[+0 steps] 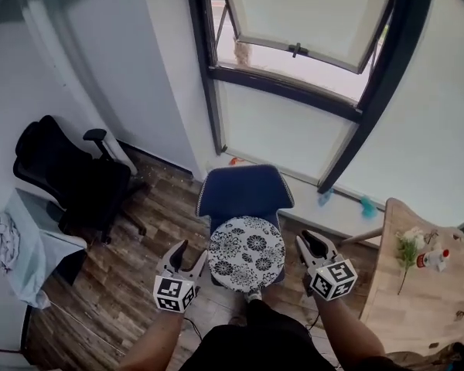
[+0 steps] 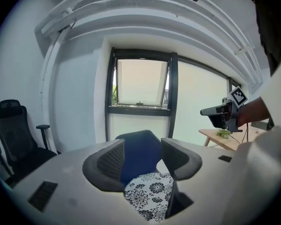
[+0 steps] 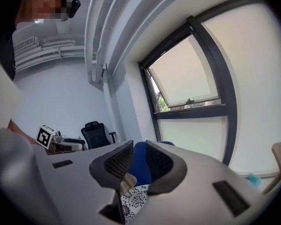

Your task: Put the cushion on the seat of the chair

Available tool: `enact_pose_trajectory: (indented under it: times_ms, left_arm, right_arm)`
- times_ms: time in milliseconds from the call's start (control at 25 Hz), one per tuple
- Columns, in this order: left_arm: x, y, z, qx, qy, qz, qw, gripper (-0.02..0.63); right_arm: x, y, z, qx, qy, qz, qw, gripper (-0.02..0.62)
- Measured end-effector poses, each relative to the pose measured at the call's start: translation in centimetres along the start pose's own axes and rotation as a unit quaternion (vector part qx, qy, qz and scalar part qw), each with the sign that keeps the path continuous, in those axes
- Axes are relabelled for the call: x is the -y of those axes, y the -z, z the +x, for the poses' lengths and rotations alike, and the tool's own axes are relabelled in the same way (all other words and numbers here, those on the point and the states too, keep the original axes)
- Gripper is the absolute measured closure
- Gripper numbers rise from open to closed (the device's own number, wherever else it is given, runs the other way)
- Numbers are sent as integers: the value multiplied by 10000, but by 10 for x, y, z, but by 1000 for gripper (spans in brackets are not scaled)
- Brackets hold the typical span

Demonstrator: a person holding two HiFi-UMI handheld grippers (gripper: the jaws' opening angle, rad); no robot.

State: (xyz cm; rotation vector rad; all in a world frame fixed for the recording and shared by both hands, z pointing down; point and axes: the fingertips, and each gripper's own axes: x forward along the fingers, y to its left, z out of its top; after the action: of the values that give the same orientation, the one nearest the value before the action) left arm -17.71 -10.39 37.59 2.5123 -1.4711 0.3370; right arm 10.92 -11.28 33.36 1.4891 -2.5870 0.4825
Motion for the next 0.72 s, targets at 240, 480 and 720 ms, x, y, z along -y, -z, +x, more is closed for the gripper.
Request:
enact_pose_trajectory:
  times_ms: [240, 480, 720]
  left_arm:
    - [-2, -35, -4, 270, -69, 103, 9996, 507]
    - [-6, -55, -12, 417, -120, 255, 9987, 583]
    - [-16, -59, -11, 510, -215, 161, 9983, 588]
  right_arm:
    - [-2, -26, -1, 148, -146, -125, 9997, 516]
    - [-7, -53, -6, 371, -88, -393, 9985, 556]
    - [4, -51, -4, 322, 59, -428, 9985, 569]
